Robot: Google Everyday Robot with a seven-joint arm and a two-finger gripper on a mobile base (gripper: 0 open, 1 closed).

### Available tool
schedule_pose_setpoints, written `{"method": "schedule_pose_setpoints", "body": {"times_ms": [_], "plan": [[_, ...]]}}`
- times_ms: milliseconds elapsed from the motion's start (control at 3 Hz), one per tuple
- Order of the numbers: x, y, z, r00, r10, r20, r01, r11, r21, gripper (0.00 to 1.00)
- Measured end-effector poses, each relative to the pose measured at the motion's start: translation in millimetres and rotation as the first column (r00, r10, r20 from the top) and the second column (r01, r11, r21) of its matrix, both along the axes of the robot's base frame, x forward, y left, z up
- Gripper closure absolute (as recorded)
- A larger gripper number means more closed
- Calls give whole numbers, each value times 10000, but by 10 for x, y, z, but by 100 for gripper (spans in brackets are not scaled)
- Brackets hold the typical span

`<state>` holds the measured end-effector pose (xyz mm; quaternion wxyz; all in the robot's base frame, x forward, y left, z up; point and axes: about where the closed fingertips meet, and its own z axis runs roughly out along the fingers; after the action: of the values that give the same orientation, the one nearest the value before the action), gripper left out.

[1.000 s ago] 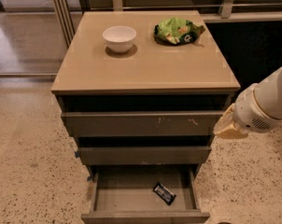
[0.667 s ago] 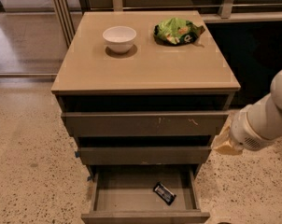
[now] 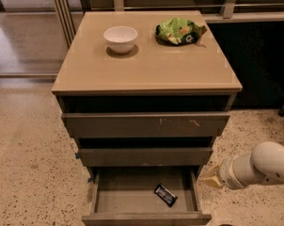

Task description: Pick rxbar blueberry from bottom drawer and place on counter

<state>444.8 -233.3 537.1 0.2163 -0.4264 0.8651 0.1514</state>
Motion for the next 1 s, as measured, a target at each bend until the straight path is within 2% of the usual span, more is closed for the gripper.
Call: {"method": "schedule_pose_setpoints", "body": {"times_ms": [333,667,1000], "plan": [[7,56,-336,9996,-226,-154,230,9992,315,100],[-8,59,-310,9997,-173,-187,178,9994,292,100],[4,107,-527,9996,-249,94,244,9984,518,100]]}}
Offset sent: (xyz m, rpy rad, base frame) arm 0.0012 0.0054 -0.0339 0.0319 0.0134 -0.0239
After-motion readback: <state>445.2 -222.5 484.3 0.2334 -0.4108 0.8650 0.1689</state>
